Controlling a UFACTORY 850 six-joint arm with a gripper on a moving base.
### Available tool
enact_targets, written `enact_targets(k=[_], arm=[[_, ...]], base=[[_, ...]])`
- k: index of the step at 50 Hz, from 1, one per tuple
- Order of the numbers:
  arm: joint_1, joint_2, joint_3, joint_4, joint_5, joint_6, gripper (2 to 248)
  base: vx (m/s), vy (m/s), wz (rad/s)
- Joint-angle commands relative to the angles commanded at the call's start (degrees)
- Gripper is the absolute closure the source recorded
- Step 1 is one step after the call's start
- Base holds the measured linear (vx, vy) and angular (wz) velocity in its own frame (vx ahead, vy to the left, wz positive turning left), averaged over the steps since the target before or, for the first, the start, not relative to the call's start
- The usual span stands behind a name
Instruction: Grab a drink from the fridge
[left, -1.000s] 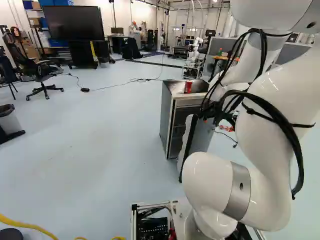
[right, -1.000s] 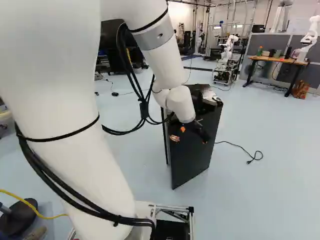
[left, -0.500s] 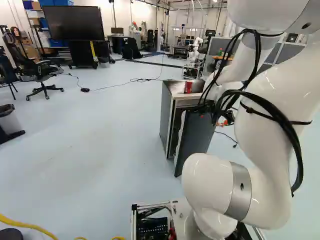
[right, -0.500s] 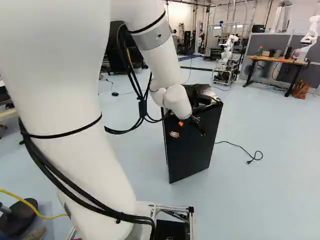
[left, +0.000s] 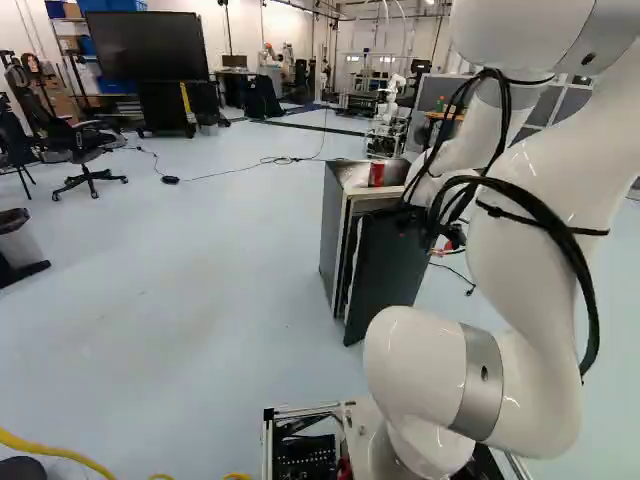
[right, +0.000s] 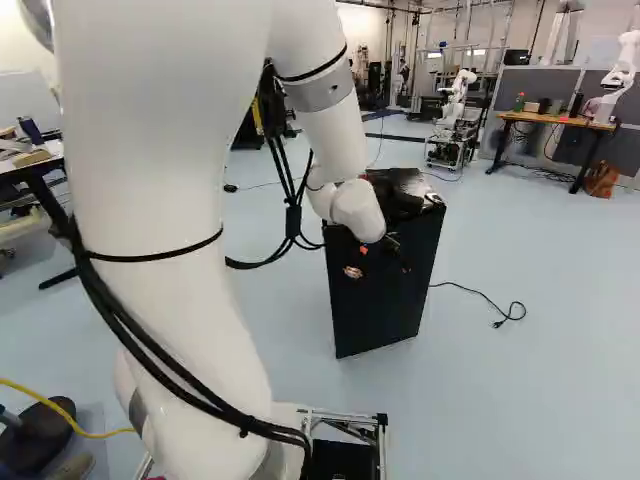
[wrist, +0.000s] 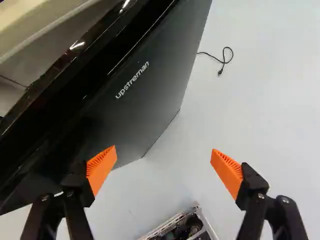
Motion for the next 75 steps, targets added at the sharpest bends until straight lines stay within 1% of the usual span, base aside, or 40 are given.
enact_targets(k=[14, 41, 62, 75], arm=[[0.56, -1.80, 0.39, -0.89, 4.81, 0.00, 3], [2.87, -3.85, 2.82, -2.73, 14.42, 0.00, 3], [4.94, -6.95, 2.74, -4.17, 22.04, 0.00, 3], [5.45, -7.46, 2.78, -4.54, 25.24, 0.00, 3]], base=[[0.000, 0.000, 0.000], [0.000, 0.000, 0.000], [0.000, 0.000, 0.000], [0.000, 0.000, 0.000]])
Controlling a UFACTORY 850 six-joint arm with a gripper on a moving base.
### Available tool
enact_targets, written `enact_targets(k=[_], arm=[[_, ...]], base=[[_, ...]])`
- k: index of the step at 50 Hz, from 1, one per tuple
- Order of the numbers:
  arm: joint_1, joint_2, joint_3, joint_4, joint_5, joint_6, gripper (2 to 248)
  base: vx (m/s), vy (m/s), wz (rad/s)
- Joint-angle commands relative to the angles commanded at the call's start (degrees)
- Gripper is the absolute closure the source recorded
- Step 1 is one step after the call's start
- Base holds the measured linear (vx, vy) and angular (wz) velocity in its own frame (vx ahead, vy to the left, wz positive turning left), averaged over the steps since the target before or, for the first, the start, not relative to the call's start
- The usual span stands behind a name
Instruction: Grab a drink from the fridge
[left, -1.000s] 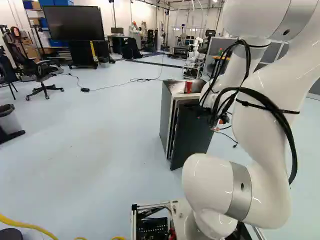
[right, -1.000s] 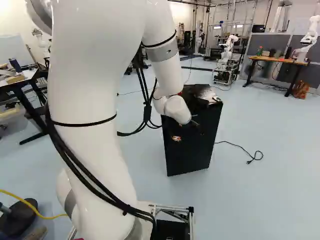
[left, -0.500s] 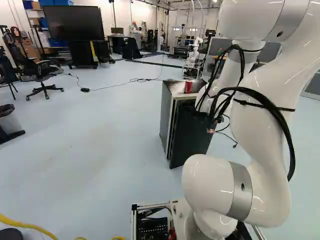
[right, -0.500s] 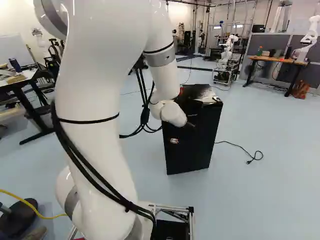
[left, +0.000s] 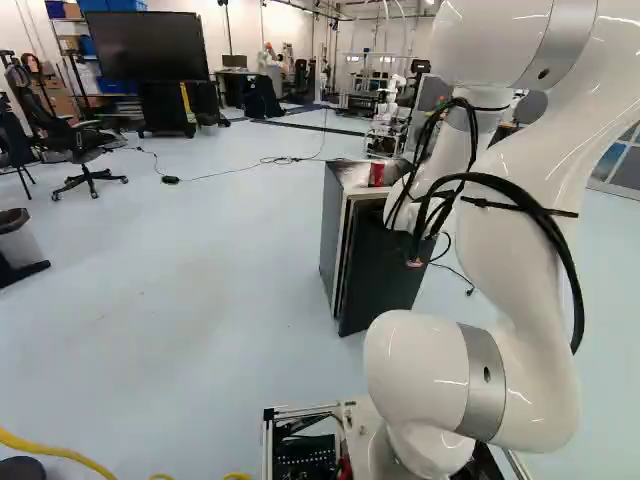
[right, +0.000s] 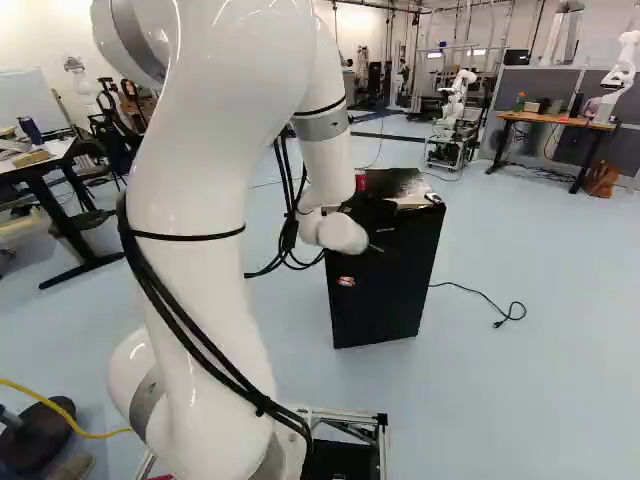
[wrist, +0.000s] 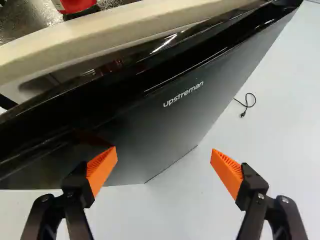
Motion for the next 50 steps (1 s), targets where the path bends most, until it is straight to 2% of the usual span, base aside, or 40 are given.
enact_targets(k=[21, 50], arm=[[0.04, -0.02, 0.01, -0.02, 2.02, 0.00, 3], [0.84, -0.55, -0.69, -0.02, 2.16, 0.00, 3]], base=[[0.000, 0.000, 0.000], [0.000, 0.000, 0.000]])
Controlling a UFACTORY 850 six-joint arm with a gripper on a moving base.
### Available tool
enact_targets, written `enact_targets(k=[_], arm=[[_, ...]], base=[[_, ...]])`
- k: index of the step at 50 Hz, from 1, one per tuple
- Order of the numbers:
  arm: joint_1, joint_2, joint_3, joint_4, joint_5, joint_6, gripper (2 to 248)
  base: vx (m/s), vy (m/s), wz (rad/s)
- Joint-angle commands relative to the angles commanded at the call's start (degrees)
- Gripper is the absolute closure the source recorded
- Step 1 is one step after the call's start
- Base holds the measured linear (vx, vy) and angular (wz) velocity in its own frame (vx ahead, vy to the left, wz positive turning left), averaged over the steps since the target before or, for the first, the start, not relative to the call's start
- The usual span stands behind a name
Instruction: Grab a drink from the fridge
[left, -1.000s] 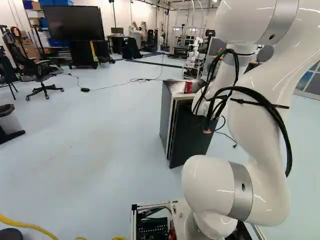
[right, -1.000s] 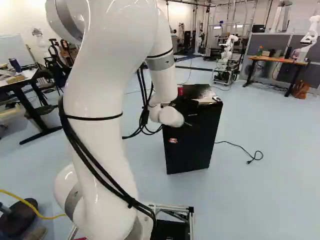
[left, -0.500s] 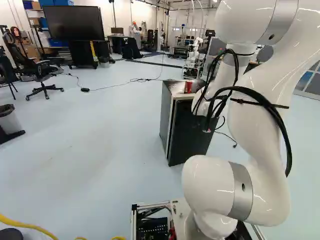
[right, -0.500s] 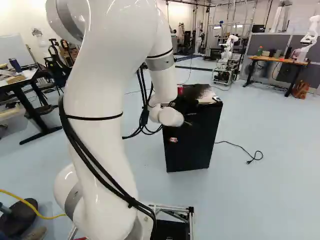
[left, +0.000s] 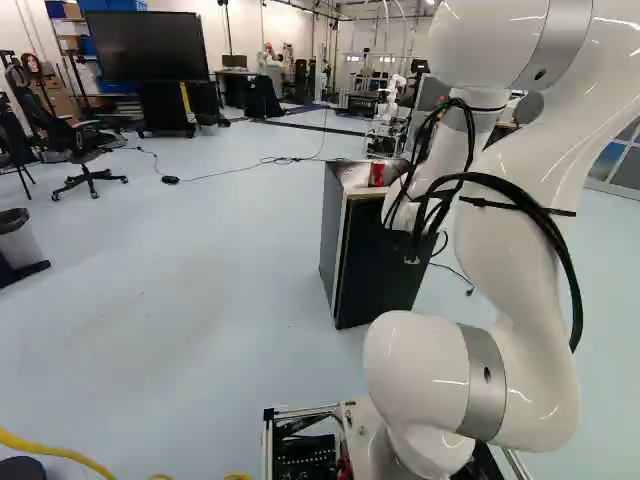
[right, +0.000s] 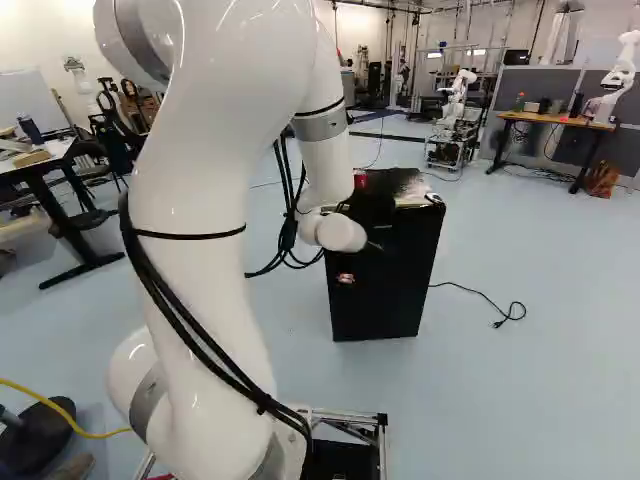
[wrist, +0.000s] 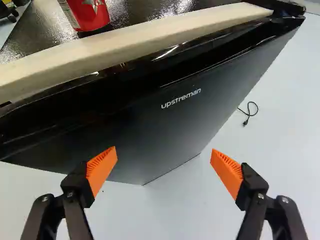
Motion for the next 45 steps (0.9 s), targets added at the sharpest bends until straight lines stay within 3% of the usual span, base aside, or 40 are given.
enact_targets(k=[45], arm=[[2.40, -1.88, -2.51, 0.00, 0.00, 0.00, 3]], base=[[0.000, 0.000, 0.000]])
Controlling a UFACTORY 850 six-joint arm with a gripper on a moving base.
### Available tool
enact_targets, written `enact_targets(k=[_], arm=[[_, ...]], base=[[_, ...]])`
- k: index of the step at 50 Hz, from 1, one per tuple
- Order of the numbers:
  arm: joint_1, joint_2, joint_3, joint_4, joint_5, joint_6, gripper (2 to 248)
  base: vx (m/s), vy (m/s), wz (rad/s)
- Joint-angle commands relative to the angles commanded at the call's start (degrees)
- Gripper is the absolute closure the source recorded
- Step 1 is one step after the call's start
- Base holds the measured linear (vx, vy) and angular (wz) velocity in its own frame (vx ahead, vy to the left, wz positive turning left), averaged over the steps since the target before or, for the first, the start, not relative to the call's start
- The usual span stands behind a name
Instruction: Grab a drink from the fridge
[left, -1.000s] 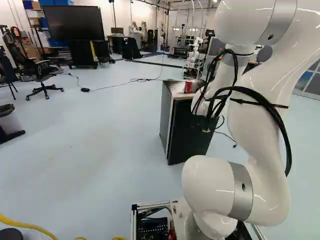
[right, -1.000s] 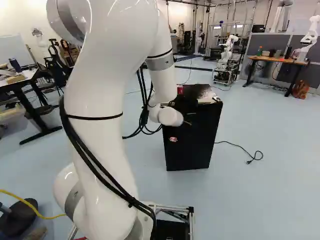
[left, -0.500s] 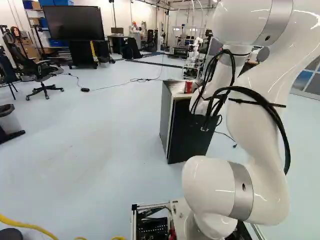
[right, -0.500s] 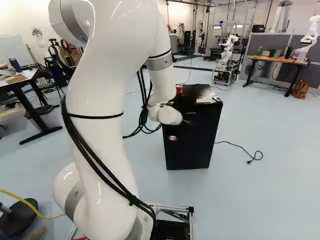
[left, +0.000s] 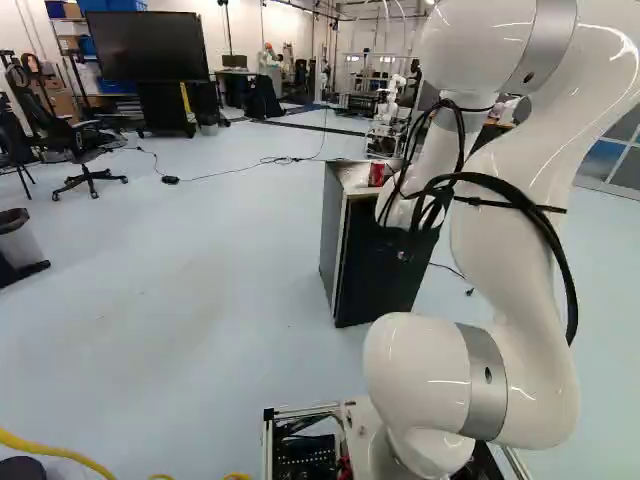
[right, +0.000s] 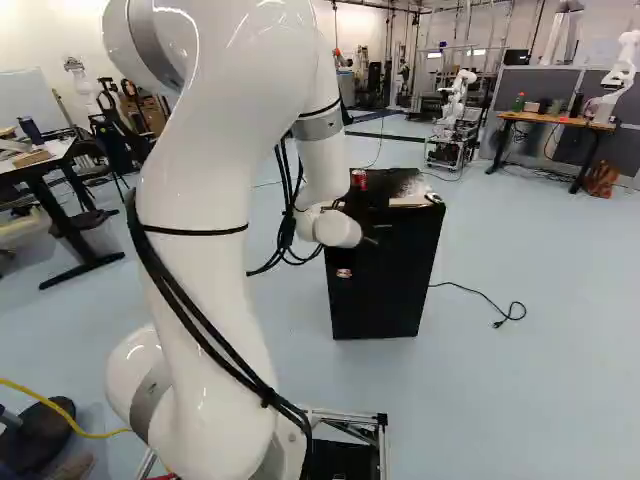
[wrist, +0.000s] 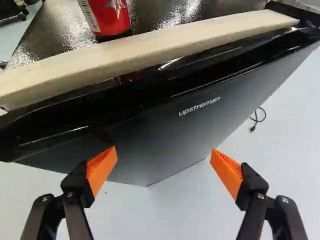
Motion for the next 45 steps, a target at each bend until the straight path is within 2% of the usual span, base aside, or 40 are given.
enact_targets(k=[45], arm=[[2.05, -2.02, -2.72, 0.00, 0.00, 0.00, 3]], base=[[0.000, 0.000, 0.000]])
